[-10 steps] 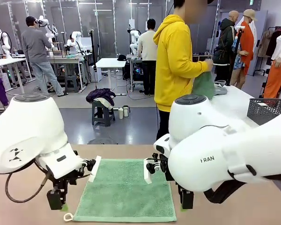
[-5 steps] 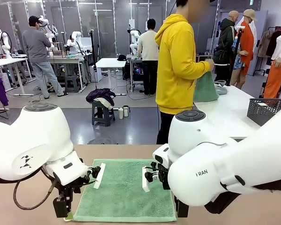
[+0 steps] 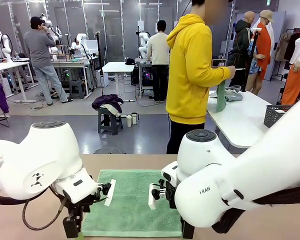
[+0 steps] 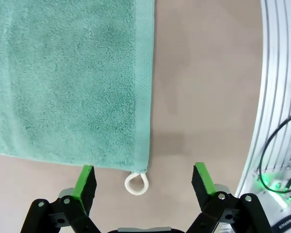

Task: Fold the towels and place them in the basket.
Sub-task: When a person lays out a Towel with hook on the table, fold it in half twice.

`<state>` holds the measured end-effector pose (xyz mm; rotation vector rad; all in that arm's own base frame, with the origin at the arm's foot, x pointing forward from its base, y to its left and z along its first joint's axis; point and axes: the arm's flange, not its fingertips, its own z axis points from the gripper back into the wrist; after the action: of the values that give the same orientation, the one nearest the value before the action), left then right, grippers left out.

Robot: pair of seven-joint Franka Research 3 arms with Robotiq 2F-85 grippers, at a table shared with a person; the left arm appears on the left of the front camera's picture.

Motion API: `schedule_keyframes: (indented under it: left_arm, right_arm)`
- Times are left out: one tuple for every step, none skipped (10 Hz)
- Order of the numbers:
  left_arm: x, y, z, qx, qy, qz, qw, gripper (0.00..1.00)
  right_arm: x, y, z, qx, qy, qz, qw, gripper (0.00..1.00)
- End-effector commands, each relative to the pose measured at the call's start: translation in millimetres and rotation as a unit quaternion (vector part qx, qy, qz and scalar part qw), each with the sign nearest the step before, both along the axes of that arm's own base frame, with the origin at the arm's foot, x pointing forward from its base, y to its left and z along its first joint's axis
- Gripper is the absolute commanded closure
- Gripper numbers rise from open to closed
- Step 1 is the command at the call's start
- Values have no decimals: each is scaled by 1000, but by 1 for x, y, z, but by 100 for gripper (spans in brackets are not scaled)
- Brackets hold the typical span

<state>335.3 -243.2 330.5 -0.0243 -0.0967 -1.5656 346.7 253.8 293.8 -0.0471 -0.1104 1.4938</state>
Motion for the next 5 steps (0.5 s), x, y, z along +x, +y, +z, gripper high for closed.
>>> schedule_keyframes:
  left_arm:
    - [-15, 8, -14, -12, 3, -4, 1000, 0]
    - [-15, 8, -18, -12, 6, -3, 1000, 0]
    - [-14, 10, -22, -13, 10, -2, 1000, 0]
    - [-15, 11, -27, -12, 13, 1, 1000, 0]
    - [-17, 12, -31, -7, 10, 12, 1000, 0]
  right_arm:
    - [0, 6, -4, 1, 7, -13, 1000, 0]
    - [-1, 6, -3, -3, 7, -16, 1000, 0]
    - [-1, 6, -5, -3, 8, -18, 1000, 0]
    - [-2, 7, -5, -6, 6, -19, 1000, 0]
    - [-3, 7, -4, -6, 7, -20, 1000, 0]
